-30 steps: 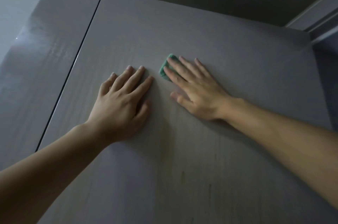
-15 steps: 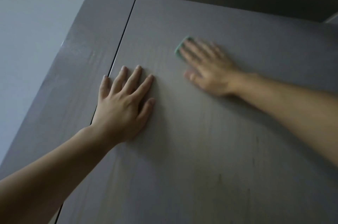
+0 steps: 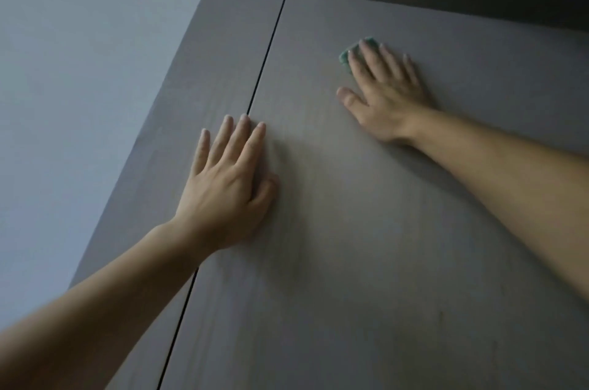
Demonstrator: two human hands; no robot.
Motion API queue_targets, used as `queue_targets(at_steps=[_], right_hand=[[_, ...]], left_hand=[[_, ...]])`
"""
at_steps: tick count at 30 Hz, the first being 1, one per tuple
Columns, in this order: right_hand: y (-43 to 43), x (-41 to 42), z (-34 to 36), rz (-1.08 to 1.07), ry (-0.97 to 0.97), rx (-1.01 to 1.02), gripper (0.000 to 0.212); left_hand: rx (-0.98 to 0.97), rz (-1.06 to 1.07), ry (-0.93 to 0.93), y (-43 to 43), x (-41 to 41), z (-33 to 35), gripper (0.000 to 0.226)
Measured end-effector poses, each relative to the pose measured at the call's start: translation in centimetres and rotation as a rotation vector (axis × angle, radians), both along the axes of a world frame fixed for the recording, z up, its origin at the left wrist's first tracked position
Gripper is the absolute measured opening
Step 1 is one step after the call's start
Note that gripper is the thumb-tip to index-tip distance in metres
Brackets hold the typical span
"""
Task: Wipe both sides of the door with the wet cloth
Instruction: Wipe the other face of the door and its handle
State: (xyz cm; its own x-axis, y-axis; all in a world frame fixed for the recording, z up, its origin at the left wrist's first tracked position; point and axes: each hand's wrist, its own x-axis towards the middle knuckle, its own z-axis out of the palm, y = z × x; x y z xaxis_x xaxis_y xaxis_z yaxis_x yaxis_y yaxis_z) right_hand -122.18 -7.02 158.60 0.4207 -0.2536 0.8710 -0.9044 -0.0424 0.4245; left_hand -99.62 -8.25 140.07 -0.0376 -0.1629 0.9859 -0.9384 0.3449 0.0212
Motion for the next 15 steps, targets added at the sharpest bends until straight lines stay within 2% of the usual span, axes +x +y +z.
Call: queue_targets(at_steps=[1, 4, 6, 7, 11, 13, 15], right_hand=[[-0.1, 1.4, -1.4, 0.006, 0.060, -0.001, 0.088], [-0.8, 3.1, -7.4, 0.049, 0.399, 0.019, 0.089], [-0.8, 2.4, -7.7, 0.037, 0.496, 0.022, 0.084], [-0.8, 2.3, -6.2, 0.027, 0.450, 0.006, 0.084], [-0.4, 3.0, 0.6, -0.012, 0.001, 0.015, 0.087], [-0.4, 4.7, -1.1, -0.008, 0.048, 0.011, 0.089], [-1.0, 5.6, -5.7, 0.023, 0.288, 0.005, 0.091]], left_hand=[[0.006, 0.015, 0.036, 0.1, 0.7, -0.4, 0.080], [0.028, 0.038, 0.068, -0.1, 2.8, -1.6, 0.080], [0.034, 0.046, 0.038, -0.4, 3.9, -2.1, 0.076], [0.034, 0.046, 0.028, -0.6, 4.3, -2.2, 0.074], [0.028, 0.031, 0.025, -1.1, 4.6, -2.3, 0.073], [0.019, 0.032, 0.024, -1.2, 4.7, -2.3, 0.072], [0.020, 0.031, 0.024, -1.3, 4.8, -2.4, 0.073]])
